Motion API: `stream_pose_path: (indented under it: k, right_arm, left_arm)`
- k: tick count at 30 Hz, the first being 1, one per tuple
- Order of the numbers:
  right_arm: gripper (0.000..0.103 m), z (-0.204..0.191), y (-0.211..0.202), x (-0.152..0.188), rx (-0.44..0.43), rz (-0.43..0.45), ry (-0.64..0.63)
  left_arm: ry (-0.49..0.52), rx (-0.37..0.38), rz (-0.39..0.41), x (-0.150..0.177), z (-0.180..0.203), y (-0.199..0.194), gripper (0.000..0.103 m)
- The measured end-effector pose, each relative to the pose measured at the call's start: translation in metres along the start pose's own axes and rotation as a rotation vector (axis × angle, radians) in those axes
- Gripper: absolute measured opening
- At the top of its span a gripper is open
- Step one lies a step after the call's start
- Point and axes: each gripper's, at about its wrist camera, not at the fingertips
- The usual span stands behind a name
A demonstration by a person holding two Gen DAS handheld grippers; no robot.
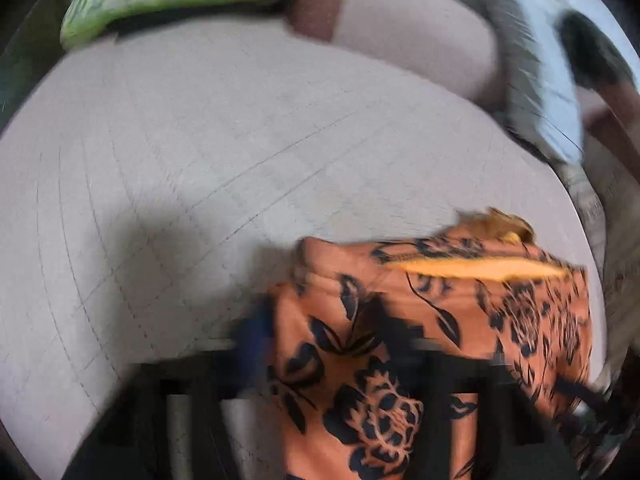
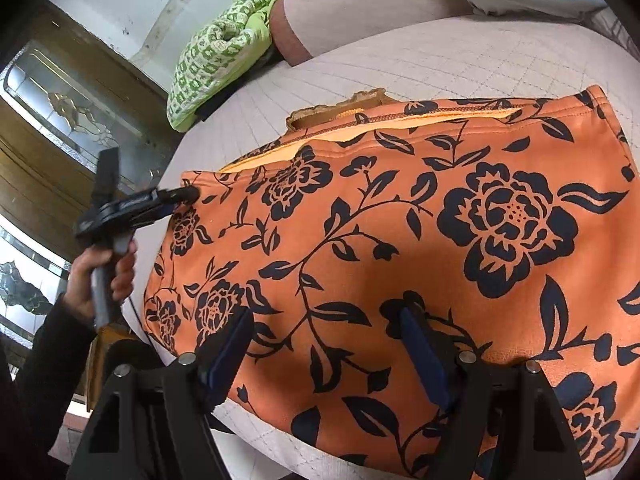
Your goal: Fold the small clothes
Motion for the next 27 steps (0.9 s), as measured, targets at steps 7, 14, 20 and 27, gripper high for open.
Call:
stream_pose_path:
  k: [7, 14, 20, 27]
  right_arm:
    - [0.078, 0.003, -0.001, 0.003, -0.026, 0.011, -0.008]
    - [0.078, -0.001, -0.034, -0.005, -0.028, 0.070, 0.048]
    - [0.081, 0.021, -0.059, 0.010, 0.043, 0.121, 0.114]
    - [0.082, 0.046, -0.077, 0.012, 0.007, 0.164, 0.251]
  left_arm:
    - [-0.217, 0.089, -0.016, -0.004, -0.031, 0.004, 0.020]
    - [0.046, -0.074, 0.261, 0.035, 0.026, -0.078, 0.073]
    - [0.139, -0.064, 0.170, 0.093, 0.019, -0.084, 0.073]
    - [0.080, -0.166, 0.171, 0.106, 0.004, -0.083, 0.073]
Point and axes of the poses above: each gripper's, at about its wrist camera, not at the fingertips, and y roughly the way its jaws point, z to its right, x to its underside, and after that the axes turned 3 degrees about z, right-handed
